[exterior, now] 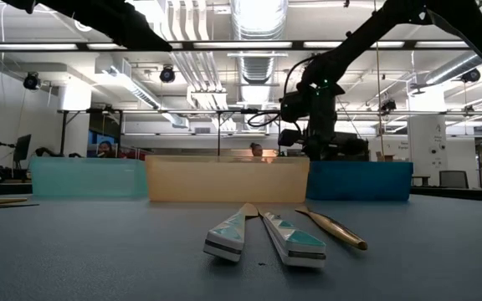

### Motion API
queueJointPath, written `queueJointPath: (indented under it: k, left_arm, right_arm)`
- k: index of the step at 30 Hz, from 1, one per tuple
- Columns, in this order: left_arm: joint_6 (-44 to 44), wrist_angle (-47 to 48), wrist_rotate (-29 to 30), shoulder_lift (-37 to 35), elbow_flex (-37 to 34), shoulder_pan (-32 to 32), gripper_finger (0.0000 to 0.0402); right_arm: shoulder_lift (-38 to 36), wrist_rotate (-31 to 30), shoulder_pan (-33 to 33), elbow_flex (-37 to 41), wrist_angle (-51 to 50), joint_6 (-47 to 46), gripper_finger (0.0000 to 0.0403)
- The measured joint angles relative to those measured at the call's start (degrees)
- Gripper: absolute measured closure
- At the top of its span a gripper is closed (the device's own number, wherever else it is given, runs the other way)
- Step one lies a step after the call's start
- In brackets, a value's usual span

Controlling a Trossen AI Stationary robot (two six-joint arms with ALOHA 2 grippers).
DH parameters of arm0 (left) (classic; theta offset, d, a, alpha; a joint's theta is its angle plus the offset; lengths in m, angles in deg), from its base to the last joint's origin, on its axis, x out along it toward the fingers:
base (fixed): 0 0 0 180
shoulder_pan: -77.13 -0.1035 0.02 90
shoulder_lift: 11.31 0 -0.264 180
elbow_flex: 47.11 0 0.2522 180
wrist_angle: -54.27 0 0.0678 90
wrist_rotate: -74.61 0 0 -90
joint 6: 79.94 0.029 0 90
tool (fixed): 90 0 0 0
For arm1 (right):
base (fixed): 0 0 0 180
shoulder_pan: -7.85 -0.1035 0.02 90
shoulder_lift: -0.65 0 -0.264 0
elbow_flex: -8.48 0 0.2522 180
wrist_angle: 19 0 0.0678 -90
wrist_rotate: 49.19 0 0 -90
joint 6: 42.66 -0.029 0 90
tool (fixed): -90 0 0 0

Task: Sort silverware by color (type)
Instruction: Put the yellow knife into the blue bin

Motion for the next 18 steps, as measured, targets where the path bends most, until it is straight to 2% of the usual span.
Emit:
queueJointPath:
  k: [18]
  left_arm:
    - [0.0,0.0,0.0,0.0,0.0,0.0,0.0361]
  right_arm:
    - [0.0,-1.9,-0.5,0.0,0.3,-0.9,0.0383]
